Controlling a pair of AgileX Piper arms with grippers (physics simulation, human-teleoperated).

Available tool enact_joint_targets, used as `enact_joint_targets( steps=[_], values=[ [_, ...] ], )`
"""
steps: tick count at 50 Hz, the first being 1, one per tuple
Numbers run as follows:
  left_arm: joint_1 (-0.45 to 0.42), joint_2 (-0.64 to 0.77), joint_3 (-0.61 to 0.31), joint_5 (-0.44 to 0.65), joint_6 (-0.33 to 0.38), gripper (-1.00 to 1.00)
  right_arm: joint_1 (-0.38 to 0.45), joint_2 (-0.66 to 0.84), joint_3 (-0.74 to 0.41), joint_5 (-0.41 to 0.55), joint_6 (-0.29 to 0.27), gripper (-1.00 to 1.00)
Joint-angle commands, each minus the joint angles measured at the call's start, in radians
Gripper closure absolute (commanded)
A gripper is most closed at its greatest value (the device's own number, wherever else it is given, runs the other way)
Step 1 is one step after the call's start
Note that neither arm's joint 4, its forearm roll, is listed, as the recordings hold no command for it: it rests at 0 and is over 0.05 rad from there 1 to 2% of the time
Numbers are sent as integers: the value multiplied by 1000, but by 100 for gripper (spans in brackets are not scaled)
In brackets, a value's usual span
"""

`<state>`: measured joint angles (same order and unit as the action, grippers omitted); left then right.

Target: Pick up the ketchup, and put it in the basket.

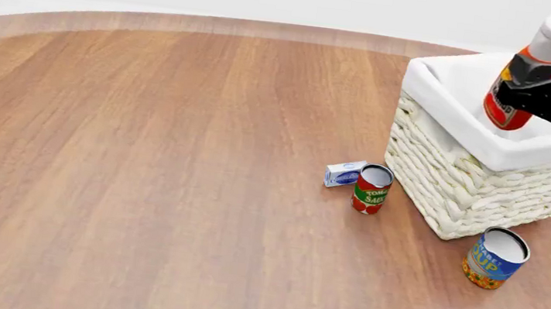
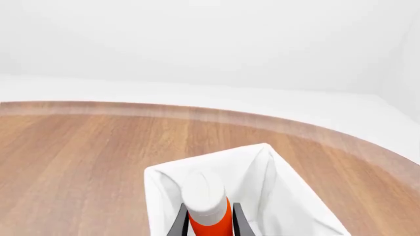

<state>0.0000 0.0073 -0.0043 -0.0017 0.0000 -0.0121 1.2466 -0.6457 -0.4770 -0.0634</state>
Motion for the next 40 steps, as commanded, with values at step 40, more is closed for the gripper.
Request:
enact_joint_targets(
  steps=[40],
  values=[
    [0, 0, 0, 0, 0, -100, 16, 59, -28, 12, -3, 100]
  ],
)
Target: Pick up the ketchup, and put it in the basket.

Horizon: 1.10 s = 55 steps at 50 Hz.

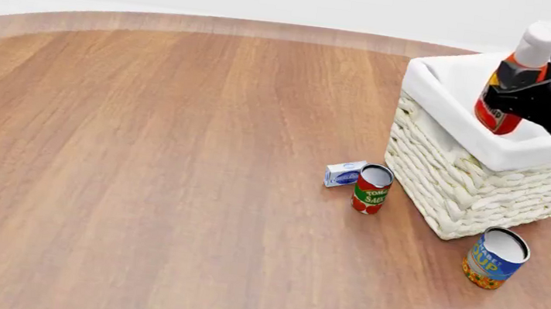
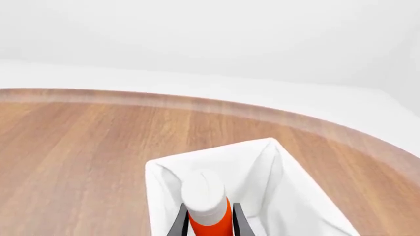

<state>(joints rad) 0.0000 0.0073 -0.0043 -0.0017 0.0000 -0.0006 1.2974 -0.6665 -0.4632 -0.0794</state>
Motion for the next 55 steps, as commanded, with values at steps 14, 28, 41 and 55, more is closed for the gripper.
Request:
enact_joint_targets(
  steps=[14, 28, 41, 55],
  values=[
    [0, 0, 0, 0, 0, -100, 9, 17, -13, 2, 22, 100],
    [0, 0, 0, 0, 0, -100, 9, 24, -13, 2, 19, 100],
    [0, 0, 0, 0, 0, -100, 10, 28, -15, 4, 22, -100],
    [0, 0, 0, 0, 0, -100, 14, 29, -18, 4, 25, -100]
  ],
)
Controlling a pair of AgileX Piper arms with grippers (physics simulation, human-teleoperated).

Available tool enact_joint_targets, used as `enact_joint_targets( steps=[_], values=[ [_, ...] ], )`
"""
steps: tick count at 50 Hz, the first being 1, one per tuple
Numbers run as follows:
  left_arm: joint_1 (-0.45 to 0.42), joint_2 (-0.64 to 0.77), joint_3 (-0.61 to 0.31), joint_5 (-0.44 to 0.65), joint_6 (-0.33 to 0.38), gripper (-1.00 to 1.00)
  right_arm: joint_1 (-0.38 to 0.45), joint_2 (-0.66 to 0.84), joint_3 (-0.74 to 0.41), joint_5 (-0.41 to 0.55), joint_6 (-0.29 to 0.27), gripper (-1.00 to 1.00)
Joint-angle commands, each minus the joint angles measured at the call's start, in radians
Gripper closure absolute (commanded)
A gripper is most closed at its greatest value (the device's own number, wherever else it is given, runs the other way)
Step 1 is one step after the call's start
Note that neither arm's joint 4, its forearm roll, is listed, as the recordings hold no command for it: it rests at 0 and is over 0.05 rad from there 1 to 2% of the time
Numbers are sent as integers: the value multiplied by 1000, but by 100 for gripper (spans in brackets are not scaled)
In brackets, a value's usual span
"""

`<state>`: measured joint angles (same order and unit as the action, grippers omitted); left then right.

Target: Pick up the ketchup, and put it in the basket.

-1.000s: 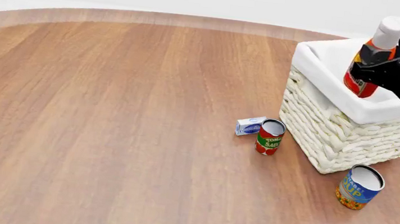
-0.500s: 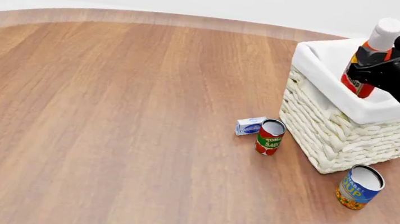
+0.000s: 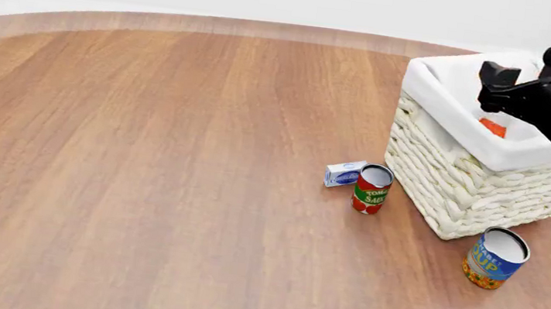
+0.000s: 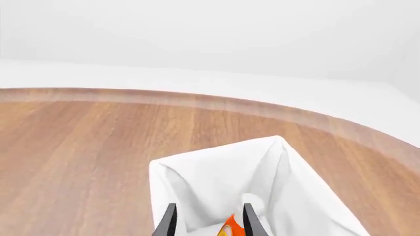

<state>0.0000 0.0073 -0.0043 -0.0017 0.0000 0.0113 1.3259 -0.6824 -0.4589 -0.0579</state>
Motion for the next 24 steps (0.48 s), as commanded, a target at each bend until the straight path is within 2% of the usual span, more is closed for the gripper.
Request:
enact_joint_targets(
  steps=[1, 13, 24],
  values=[
    [0, 0, 0, 0, 0, -100, 2, 0, -1, -1, 3, -100],
    [0, 0, 0, 0, 0, -100, 17, -1, -7, -3, 13, -100],
    [0, 0, 0, 0, 0, -100, 62, -8, -24, -2, 49, -100]
  ],
)
